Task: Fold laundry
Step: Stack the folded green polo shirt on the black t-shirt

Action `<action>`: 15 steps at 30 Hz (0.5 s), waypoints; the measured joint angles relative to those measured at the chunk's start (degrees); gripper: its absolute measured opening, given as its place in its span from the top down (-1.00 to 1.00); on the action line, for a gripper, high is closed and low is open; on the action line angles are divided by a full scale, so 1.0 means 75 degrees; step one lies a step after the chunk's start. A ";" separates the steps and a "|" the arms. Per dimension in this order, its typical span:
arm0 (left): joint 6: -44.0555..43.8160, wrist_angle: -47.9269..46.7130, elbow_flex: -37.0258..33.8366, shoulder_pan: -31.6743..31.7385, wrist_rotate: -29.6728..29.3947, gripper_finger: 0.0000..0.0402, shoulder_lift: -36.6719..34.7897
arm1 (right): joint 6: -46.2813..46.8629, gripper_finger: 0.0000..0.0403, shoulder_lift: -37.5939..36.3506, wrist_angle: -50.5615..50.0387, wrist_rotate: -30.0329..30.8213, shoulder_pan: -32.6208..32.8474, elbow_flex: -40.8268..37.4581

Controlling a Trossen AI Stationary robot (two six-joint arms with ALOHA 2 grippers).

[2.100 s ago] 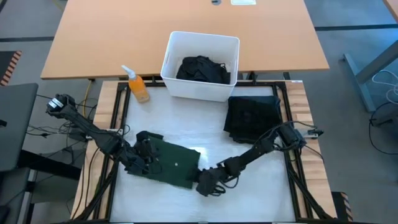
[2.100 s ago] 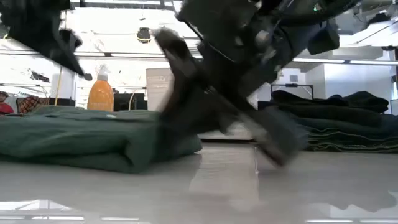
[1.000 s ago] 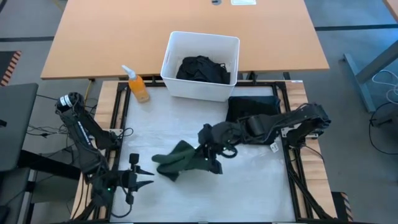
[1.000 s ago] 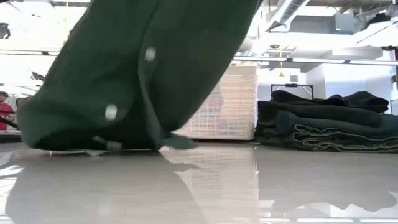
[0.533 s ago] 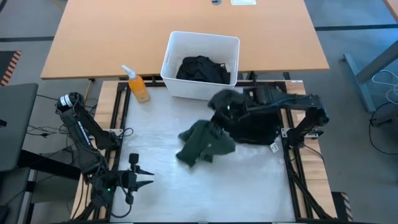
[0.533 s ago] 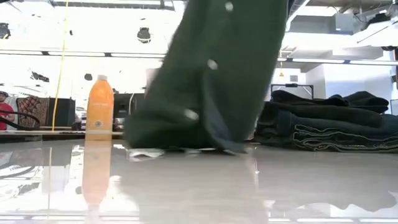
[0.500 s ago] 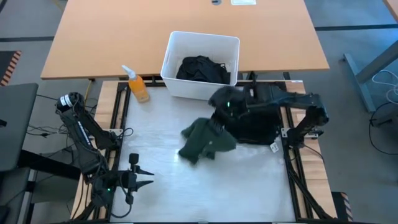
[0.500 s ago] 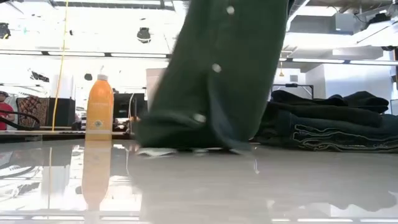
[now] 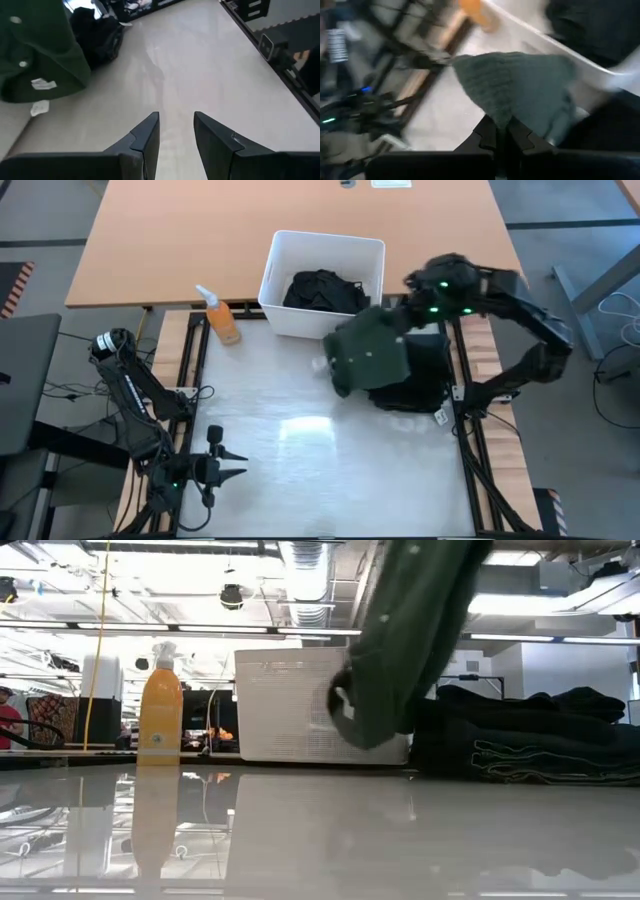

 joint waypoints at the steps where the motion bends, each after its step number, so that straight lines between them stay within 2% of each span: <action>1: 0.0048 0.0001 0.0000 0.0000 -0.0079 0.44 0.0000 | 0.0102 0.86 -0.0138 -0.0412 0.0237 -0.0038 0.0000; 5: 0.0056 0.0003 -0.0001 0.0000 -0.0297 0.44 0.0000 | 0.0714 0.86 -0.0583 -0.2398 0.1544 -0.0050 -0.0103; 7: 0.0055 0.0005 0.0000 0.0000 -0.0330 0.44 0.0000 | 0.1120 0.86 -0.0942 -0.2649 0.2022 0.0023 -0.0558; 15: -0.0238 0.0046 0.0000 0.0052 -0.0332 0.44 0.0001 | 0.1940 0.86 -0.2990 -0.2635 0.2278 -0.0466 -0.3900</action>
